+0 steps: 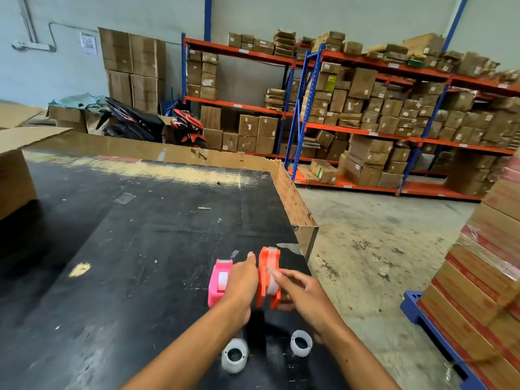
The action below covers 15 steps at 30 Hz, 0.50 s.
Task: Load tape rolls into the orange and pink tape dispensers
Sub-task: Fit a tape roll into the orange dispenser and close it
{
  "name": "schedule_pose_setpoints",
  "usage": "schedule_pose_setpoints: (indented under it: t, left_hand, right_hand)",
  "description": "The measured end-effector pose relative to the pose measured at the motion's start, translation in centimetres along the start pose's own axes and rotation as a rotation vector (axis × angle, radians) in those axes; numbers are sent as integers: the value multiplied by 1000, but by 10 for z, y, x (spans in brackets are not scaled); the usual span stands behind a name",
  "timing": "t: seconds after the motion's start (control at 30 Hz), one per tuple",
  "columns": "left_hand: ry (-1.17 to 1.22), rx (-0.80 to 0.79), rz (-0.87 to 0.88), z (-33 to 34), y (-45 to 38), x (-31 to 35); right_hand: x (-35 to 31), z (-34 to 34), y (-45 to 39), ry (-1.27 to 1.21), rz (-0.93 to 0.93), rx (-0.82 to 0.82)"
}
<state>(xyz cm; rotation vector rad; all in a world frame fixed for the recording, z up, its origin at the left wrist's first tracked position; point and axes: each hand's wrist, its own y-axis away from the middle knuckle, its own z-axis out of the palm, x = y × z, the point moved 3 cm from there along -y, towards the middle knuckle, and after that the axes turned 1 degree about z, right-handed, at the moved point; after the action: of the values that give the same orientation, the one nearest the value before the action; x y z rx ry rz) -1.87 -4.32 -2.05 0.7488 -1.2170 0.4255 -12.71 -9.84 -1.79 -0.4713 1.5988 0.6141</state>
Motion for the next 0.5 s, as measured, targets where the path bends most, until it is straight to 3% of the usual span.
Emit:
schedule_pose_setpoints:
  t: [0.5]
  left_hand:
    - [-126,44,-45,4,-26,-22]
  right_hand:
    - [37,-9,-77,251,90,9]
